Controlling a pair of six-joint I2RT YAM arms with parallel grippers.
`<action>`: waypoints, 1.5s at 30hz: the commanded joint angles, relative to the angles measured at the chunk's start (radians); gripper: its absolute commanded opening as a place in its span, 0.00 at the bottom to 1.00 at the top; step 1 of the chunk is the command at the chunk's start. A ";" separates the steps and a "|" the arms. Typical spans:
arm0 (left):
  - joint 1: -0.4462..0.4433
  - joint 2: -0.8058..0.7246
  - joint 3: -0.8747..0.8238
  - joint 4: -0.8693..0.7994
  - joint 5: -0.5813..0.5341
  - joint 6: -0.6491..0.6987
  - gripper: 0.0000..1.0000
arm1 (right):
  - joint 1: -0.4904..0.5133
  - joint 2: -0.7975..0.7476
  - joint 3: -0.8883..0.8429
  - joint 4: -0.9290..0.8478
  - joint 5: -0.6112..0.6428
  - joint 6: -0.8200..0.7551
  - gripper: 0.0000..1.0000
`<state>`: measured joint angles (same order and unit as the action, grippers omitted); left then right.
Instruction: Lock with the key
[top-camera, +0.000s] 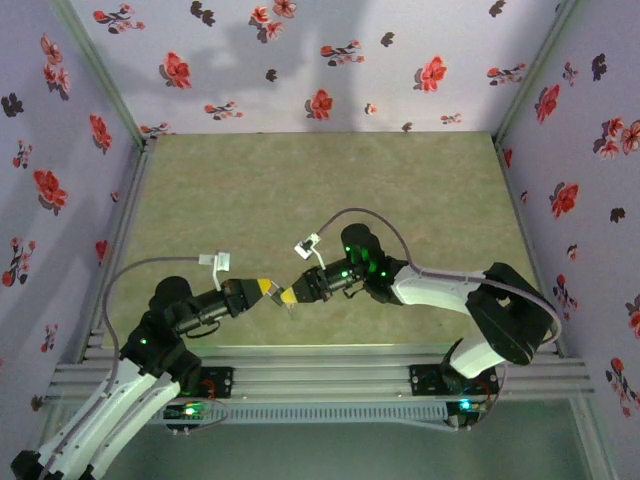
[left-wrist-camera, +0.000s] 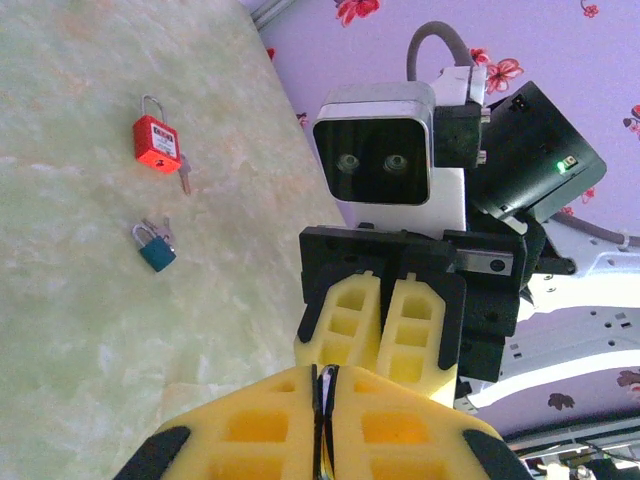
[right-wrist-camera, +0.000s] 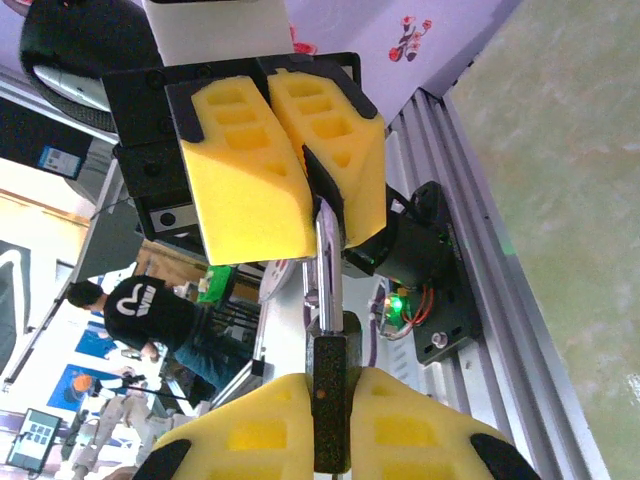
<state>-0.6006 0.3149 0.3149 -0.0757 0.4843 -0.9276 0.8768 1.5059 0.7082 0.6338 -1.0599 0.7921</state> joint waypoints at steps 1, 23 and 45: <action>0.010 -0.011 0.008 -0.019 0.016 0.031 0.01 | -0.003 0.002 -0.010 0.158 -0.053 0.074 0.00; 0.010 -0.039 -0.137 0.206 0.094 -0.066 0.00 | -0.004 0.071 -0.027 0.492 -0.080 0.306 0.00; 0.000 -0.043 -0.210 0.312 0.100 -0.139 0.00 | -0.046 0.101 -0.004 0.536 -0.018 0.344 0.00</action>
<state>-0.5926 0.2752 0.1387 0.2684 0.5266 -1.0615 0.8478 1.6070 0.6659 1.0149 -1.1339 1.1061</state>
